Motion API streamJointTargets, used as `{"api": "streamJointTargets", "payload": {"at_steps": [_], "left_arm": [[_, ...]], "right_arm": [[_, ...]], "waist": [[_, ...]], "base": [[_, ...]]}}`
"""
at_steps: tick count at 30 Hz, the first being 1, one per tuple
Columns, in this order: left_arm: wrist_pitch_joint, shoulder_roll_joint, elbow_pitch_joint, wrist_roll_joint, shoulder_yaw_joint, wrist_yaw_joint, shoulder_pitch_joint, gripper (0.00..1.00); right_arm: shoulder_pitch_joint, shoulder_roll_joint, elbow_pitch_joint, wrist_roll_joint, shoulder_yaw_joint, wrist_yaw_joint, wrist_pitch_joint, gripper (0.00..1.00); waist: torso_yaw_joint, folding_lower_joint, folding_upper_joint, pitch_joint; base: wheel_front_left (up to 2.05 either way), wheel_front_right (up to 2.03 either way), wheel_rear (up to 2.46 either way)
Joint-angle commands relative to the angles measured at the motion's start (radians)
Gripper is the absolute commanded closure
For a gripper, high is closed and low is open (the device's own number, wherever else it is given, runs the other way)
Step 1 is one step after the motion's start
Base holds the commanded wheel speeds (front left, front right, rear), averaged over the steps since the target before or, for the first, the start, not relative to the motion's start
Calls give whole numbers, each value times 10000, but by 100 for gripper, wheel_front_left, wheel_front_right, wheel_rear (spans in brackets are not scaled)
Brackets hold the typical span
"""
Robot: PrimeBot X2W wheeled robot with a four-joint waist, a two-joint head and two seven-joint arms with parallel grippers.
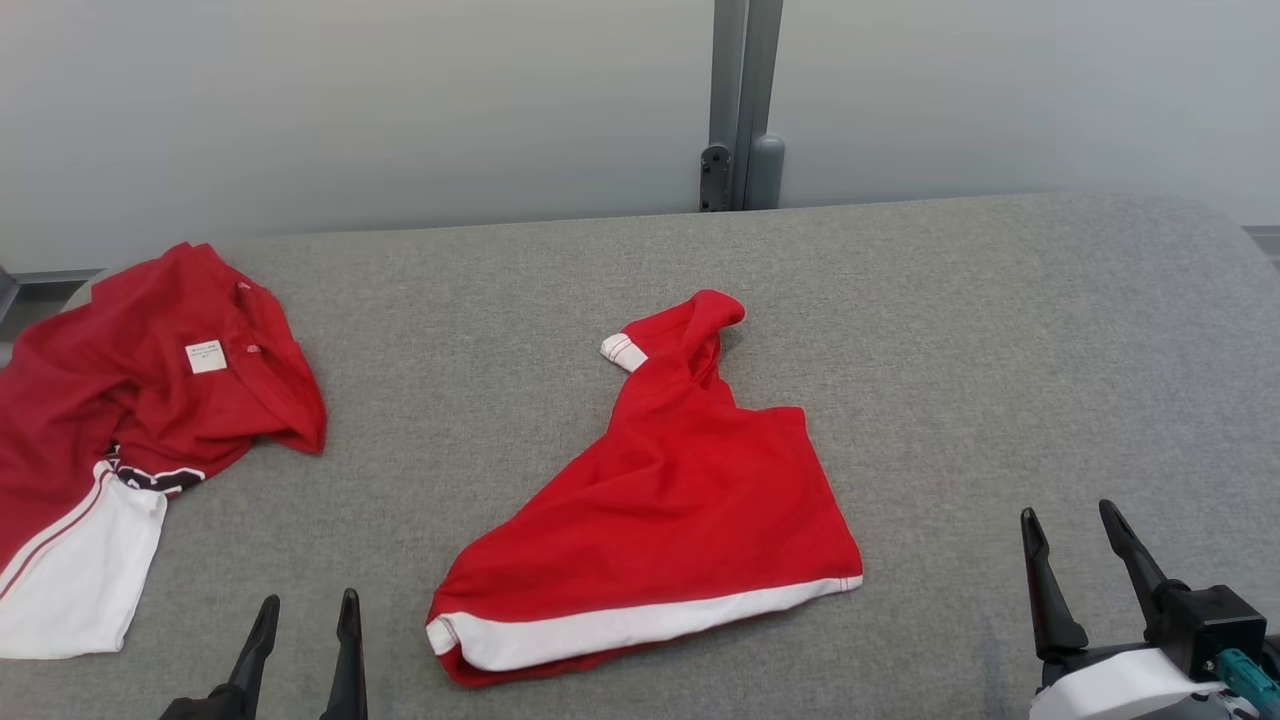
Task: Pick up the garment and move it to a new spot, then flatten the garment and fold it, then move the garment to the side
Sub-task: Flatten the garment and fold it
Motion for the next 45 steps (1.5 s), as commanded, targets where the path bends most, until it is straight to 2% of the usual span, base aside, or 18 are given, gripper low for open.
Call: {"api": "streamJointTargets", "payload": {"at_steps": [1,13,23,25,28,34,40,45], "left_arm": [[9,-80,54,71,134,-87,73,0],[8,-309,297,378,331,-271,-130,0],[8,-128,530,168,-177,-270,-151,0],[6,-43,753,18,-461,-271,-158,0],[202,165,1103,-378,-900,-271,-405,0],[1373,441,903,-1139,-1513,-272,-751,0],[2080,547,682,-1445,-1638,-261,-936,0],[2365,530,414,-1716,-1633,-230,-1008,0]], "right_arm": [[-48,13,35,-58,37,-5,-30,0],[-112,61,118,-52,80,-5,-30,0],[-219,-42,-55,162,376,-5,-30,0],[-203,-166,65,392,795,-3,-30,0],[-399,-726,872,859,1919,-3,47,0],[-1489,-1580,2000,1803,3724,-5,1216,0],[-2407,-1846,2802,2558,4960,-5,2167,0],[-2907,-2006,3183,2952,5509,-5,2117,0]], "waist": [[15,0,-1,10],[194,0,-1,-38],[194,0,-1,-36],[184,0,-1,-4],[183,0,-1,61],[178,0,-1,446],[237,0,-1,796],[330,0,-1,995]], "base": [[0,0,0],[0,0,0],[0,0,0],[0,0,0],[0,0,0],[0,0,0],[0,0,0],[0,0,0]]}}
